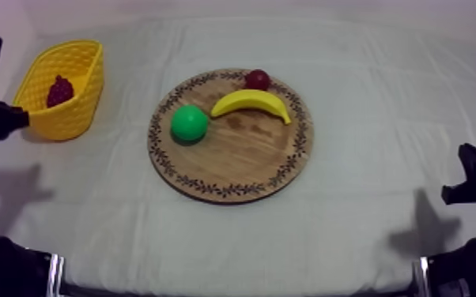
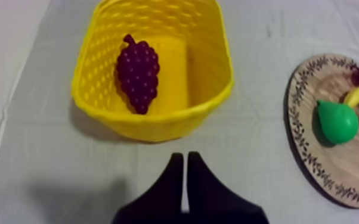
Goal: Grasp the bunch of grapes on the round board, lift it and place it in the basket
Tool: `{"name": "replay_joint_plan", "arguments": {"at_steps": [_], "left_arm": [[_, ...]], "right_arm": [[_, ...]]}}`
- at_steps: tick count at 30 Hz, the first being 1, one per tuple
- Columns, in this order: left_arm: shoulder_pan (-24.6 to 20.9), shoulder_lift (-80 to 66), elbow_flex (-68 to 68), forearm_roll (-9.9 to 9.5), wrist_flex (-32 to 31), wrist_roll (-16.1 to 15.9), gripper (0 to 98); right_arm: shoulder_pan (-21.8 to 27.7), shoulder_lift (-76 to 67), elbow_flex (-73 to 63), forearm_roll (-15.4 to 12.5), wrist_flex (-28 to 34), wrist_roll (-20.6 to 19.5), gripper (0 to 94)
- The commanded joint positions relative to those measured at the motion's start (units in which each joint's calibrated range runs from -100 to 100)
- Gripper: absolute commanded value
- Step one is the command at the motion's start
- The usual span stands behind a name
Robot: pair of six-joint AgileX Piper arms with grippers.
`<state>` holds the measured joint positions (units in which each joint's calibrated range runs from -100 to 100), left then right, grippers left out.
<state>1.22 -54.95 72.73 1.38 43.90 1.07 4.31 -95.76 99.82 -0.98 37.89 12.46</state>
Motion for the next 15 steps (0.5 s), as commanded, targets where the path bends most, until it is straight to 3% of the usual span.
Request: {"name": "replay_joint_plan", "arguments": {"at_steps": [1,11,15], "left_arm": [[0.5,-5.7,6.4,-0.02,-2.2,-0.8,0.0],[2.1,-18.7,22.4,0.09,-9.3,-4.7,0.0],[2.3,-23.5,24.5,-1.06,-9.3,-5.9,0.0]], "right_arm": [[0.0,0.0,0.0,0.0,0.0,0.0,0.3],[0.0,0.0,0.0,0.0,0.0,0.0,0.3],[0.0,0.0,0.0,0.0,0.0,0.0,0.3]]}}
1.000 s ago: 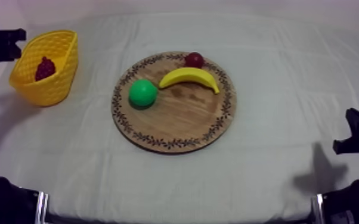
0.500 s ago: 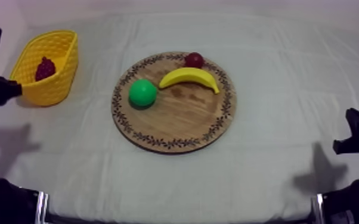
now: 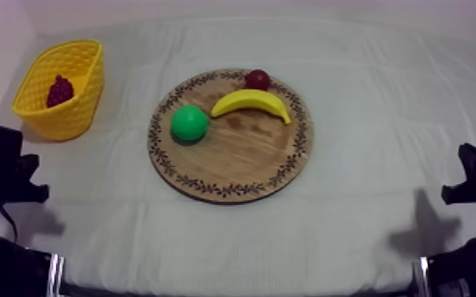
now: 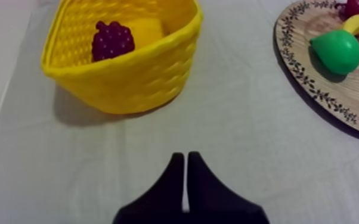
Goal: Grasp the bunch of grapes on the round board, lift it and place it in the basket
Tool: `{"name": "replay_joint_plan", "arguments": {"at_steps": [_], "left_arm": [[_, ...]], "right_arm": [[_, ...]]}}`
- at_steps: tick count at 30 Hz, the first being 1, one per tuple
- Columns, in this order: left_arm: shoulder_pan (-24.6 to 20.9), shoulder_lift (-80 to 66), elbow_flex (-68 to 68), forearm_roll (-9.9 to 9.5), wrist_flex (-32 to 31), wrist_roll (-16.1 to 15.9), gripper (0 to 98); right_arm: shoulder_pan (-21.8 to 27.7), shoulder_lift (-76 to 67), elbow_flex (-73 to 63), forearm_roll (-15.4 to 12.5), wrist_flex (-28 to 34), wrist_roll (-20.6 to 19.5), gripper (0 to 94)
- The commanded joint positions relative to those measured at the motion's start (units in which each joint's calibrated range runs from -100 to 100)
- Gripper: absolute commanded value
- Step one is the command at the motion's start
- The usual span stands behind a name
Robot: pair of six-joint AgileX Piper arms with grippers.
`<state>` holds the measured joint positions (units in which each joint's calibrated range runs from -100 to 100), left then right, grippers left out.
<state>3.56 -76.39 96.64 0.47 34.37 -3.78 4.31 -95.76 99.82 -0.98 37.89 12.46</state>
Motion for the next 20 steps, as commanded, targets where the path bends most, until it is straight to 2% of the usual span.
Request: {"name": "replay_joint_plan", "arguments": {"at_steps": [1,3,5,10,13,15,20], "left_arm": [[0.1,-3.1,0.7,-0.53,0.4,-1.7,0.0],[0.4,-5.2,0.9,-1.46,0.7,-1.4,0.0],[0.7,-7.6,1.0,-1.94,0.8,0.7,0.0],[1.6,-13.7,1.2,-2.32,0.9,10.8,0.0],[1.9,-18.4,1.4,-2.37,0.9,15.0,0.0],[2.2,-21.0,1.9,-2.41,0.6,15.9,0.0],[3.0,-23.2,2.5,-2.44,0.0,15.7,0.0]], "right_arm": [[0.0,0.0,0.0,0.0,0.0,0.0,0.3],[0.0,0.0,0.0,0.0,0.0,0.0,0.3],[0.0,0.0,0.0,0.0,0.0,0.0,0.3],[0.0,0.0,0.0,0.0,0.0,0.0,0.3],[0.0,0.0,0.0,0.0,0.0,0.0,0.3],[0.0,0.0,0.0,0.0,0.0,0.0,0.3],[0.0,0.0,0.0,0.0,0.0,0.0,0.3]]}}
